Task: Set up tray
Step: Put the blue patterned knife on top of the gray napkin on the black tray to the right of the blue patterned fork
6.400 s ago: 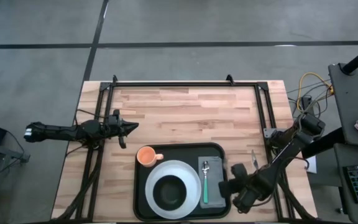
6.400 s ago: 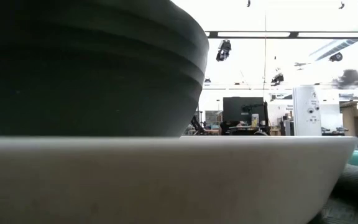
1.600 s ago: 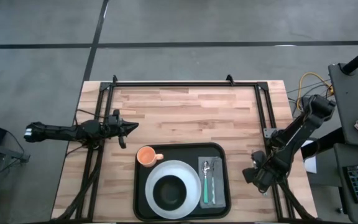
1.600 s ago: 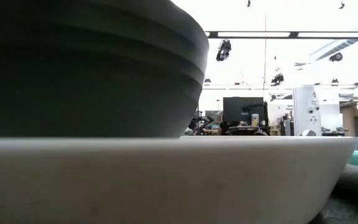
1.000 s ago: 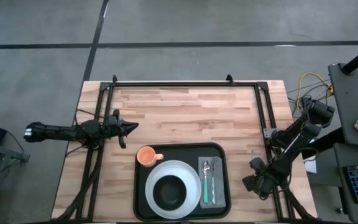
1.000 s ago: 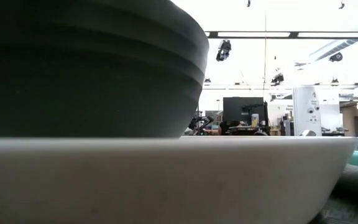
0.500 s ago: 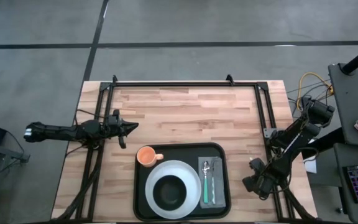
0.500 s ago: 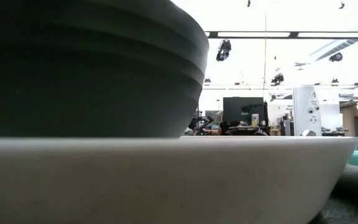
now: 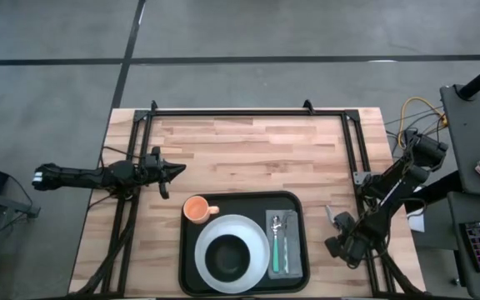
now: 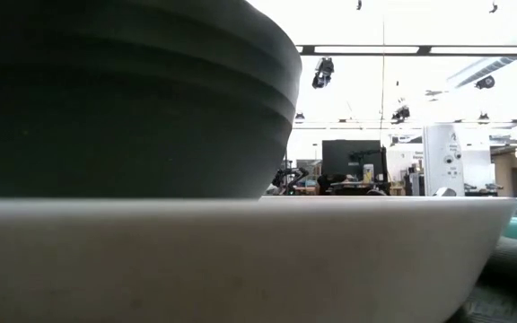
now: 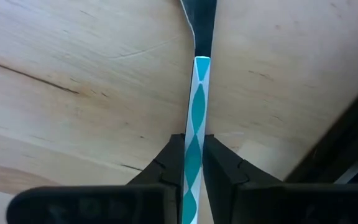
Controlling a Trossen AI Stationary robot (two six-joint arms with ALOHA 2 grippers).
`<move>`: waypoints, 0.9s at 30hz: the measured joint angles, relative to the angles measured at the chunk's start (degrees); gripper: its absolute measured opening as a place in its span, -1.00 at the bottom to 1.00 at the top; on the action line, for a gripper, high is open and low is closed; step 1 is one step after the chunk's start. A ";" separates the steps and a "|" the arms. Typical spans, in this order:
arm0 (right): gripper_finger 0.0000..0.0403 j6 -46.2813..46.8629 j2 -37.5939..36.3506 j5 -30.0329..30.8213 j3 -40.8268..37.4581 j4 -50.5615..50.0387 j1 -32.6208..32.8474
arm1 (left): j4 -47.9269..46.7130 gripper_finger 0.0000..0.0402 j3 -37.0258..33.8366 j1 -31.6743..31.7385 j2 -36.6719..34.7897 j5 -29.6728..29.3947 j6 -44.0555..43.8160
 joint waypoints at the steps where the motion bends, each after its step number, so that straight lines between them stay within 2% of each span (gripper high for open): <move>1: -0.85 0.11 -0.08 0.12 0.32 -0.29 0.00 | 0.00 -1.00 0.00 0.01 0.00 0.00 0.00; 7: -0.85 1.36 -0.80 0.64 4.39 -1.25 -1.36 | 0.00 -1.00 0.00 0.01 0.00 0.02 0.00; 10: -0.85 1.40 -0.82 3.75 6.74 -1.56 -2.64 | 0.00 -1.00 0.00 0.00 0.00 0.02 0.00; 18: -0.86 0.87 -0.73 7.53 13.48 -1.72 -10.23 | -0.02 -1.00 0.00 0.02 0.00 0.01 0.01; 22: -0.86 -0.20 1.84 11.51 17.37 -1.91 -14.24 | 0.00 -1.00 -0.04 0.02 0.00 0.00 0.00; 27: -0.86 -1.90 9.07 14.31 23.36 -1.96 -16.67 | 0.00 -1.00 -0.04 0.02 -0.09 0.04 0.27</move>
